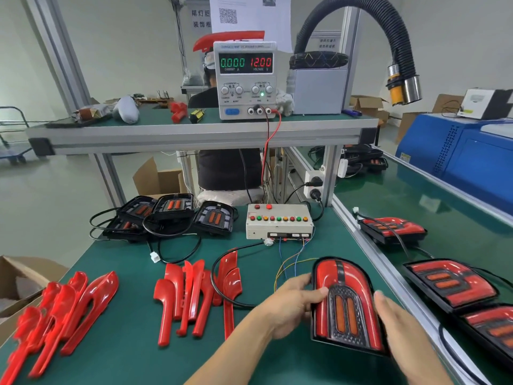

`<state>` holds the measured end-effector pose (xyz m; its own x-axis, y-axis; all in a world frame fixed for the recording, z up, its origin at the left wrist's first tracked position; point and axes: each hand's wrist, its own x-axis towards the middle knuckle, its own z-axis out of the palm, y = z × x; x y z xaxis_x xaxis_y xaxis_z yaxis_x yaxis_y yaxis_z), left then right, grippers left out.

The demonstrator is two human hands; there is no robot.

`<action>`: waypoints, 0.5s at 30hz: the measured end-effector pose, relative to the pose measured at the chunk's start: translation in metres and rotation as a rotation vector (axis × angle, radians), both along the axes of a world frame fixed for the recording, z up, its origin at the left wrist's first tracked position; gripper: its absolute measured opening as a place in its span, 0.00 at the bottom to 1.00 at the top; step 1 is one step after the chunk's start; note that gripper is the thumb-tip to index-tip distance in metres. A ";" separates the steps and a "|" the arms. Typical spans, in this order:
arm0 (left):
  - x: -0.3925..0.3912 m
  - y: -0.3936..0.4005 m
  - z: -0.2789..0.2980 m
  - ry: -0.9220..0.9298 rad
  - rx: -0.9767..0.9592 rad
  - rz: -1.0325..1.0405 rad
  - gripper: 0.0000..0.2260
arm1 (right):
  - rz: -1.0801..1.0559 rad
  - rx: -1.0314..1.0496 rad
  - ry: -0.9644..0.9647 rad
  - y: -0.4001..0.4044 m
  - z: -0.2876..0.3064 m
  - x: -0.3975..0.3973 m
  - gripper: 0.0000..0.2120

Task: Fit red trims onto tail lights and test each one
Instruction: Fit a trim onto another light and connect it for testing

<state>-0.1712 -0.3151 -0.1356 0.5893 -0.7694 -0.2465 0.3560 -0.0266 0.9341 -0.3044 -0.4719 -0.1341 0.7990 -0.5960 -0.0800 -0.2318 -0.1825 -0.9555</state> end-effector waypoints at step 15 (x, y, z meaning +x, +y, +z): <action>0.116 0.032 0.013 -1.287 1.260 0.311 0.17 | -0.248 0.046 0.032 -0.006 -0.032 0.014 0.19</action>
